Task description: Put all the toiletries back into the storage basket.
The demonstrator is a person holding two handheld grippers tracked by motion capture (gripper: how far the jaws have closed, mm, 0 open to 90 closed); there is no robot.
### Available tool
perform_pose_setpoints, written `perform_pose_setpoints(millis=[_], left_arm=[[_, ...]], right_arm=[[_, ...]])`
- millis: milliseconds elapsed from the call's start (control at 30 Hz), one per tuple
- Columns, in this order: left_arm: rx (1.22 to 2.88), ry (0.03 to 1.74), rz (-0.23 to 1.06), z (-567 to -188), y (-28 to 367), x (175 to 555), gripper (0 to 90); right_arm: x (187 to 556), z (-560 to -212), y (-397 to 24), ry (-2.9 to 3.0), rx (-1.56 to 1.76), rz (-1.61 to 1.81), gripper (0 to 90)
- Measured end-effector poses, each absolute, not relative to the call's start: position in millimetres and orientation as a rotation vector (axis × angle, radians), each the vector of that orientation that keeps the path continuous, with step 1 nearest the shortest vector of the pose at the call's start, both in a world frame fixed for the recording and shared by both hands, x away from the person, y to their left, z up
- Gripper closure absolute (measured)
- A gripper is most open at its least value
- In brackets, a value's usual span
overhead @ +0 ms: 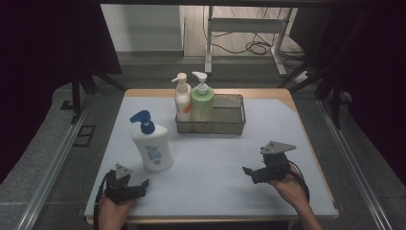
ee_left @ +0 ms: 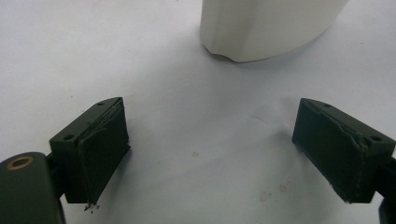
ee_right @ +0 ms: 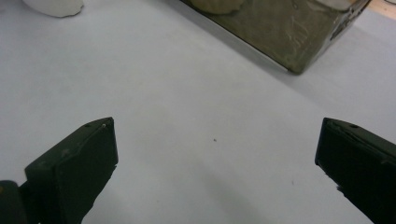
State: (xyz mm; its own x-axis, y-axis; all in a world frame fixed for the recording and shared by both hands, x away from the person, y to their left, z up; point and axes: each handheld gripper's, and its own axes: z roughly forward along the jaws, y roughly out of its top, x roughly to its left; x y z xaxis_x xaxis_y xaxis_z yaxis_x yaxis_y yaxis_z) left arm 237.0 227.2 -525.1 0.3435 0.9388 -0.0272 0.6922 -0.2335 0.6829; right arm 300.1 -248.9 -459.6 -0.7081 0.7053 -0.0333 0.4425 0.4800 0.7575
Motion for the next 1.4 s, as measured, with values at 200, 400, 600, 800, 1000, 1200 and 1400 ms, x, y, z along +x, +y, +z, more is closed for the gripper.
perform_pose_setpoints(millis=[200,400,600,800,1000,1200,1400], left_arm=[[2.012,1.416,0.527,-525,227,238,10.6],[2.024,1.415,0.521,-523,226,239,12.1],[2.072,1.378,0.546,-518,221,238,19.2],[2.049,1.382,0.559,-513,222,238,22.7],[2.012,1.397,0.559,-509,229,237,28.5],[2.009,1.395,0.566,-507,232,240,36.2],[2.010,1.384,0.543,-506,236,245,49.0]], right_arm=[[294,-469,-257,2.379,1.021,1.085,0.0],[290,-482,-259,2.393,1.038,1.068,0.0],[287,-504,-262,2.407,1.073,1.038,0.0],[287,-514,-265,2.410,1.098,1.018,0.0],[288,-521,-264,2.426,1.108,0.990,0.0],[287,-522,-263,2.425,1.100,0.972,0.0],[287,-523,-263,2.425,1.100,0.974,0.0]])
